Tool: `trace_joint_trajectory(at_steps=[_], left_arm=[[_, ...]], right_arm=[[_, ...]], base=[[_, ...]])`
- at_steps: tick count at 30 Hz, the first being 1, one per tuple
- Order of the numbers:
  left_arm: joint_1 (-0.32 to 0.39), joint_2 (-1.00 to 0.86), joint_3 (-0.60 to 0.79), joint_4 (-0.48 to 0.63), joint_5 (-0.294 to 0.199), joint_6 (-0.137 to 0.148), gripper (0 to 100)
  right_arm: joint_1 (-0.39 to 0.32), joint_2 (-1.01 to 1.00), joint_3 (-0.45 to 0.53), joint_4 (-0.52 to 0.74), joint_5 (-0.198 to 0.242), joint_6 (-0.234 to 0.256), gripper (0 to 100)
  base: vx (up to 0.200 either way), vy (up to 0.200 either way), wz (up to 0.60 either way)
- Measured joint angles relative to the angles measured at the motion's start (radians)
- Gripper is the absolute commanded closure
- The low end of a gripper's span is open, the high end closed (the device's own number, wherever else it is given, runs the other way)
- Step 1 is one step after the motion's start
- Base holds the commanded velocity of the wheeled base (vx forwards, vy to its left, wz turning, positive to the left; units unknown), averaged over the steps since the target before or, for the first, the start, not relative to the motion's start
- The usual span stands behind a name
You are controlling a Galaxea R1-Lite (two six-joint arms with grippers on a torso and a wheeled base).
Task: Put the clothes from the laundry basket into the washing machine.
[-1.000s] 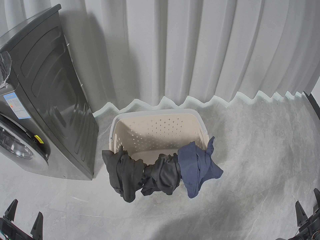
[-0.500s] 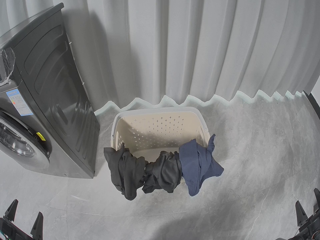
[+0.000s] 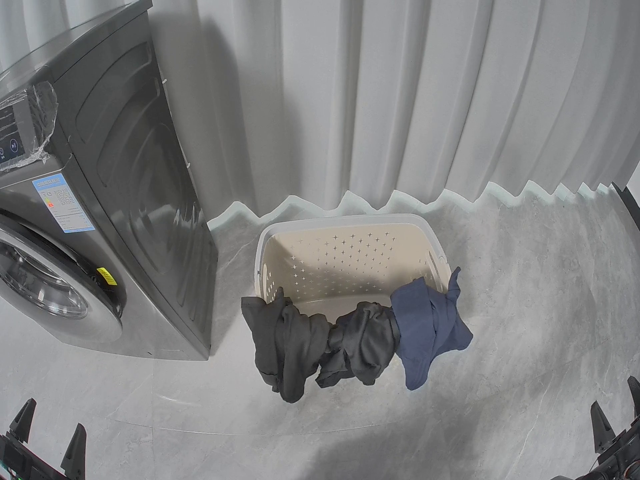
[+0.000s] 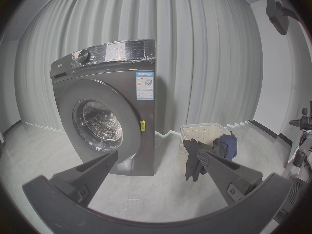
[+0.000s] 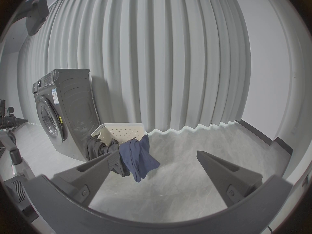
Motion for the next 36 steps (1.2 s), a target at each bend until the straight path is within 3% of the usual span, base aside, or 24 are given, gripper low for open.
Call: trace_joint_trajectory(at_steps=[33,36], left_arm=[[0.0,0.0,0.0,-0.001,0.0,0.0,0],[0.0,0.0,0.0,0.0,0.001,0.002,0]], right_arm=[[0.0,0.0,0.0,0.001,0.0,0.0,0],[0.0,0.0,0.0,0.001,-0.001,0.0,0]], base=[[0.0,0.2,0.0],[0.0,0.0,0.0]])
